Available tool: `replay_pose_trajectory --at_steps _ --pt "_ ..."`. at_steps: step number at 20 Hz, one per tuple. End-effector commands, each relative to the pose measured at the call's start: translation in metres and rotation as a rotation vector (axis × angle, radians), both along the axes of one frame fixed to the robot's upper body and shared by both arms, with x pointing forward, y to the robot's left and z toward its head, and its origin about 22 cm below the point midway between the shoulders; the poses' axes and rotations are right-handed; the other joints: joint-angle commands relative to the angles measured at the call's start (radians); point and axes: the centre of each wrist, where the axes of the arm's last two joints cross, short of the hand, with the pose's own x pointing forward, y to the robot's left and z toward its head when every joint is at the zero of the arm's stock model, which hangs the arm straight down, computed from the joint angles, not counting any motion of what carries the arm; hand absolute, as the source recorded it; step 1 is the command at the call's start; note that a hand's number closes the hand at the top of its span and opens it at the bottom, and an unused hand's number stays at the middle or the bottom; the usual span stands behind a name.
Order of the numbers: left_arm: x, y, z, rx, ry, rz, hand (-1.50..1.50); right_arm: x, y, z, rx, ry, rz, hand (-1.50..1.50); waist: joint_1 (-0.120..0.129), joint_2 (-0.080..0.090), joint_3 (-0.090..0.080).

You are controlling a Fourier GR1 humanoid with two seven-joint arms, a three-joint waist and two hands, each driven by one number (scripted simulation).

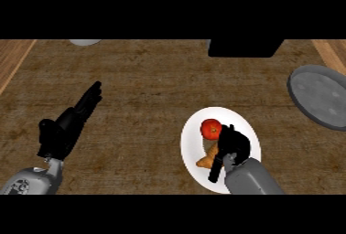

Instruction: Pick the croissant from the plate and place it in the pan

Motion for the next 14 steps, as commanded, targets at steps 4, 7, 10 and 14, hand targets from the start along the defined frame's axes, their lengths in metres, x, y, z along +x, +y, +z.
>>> replay_pose_trajectory --at_steps 4,7,10,14 --pt "0.004 -0.002 0.001 0.010 -0.007 0.020 0.00 -0.017 0.036 0.050 -0.109 -0.078 -0.031 1.50 -0.005 0.018 0.020" --pt "-0.004 0.003 -0.011 0.012 0.001 0.021 0.00 -0.016 0.001 0.069 0.005 -0.412 0.069 1.50 -0.008 0.016 0.020" --pt "-0.004 0.010 -0.008 -0.001 0.007 0.020 0.00 -0.019 -0.027 0.090 0.018 -0.668 0.132 1.50 -0.019 0.013 0.021" --pt "0.005 0.001 -0.011 -0.001 0.005 0.025 0.00 -0.027 -0.027 0.124 -0.065 -0.940 0.137 1.50 -0.022 0.016 0.020"
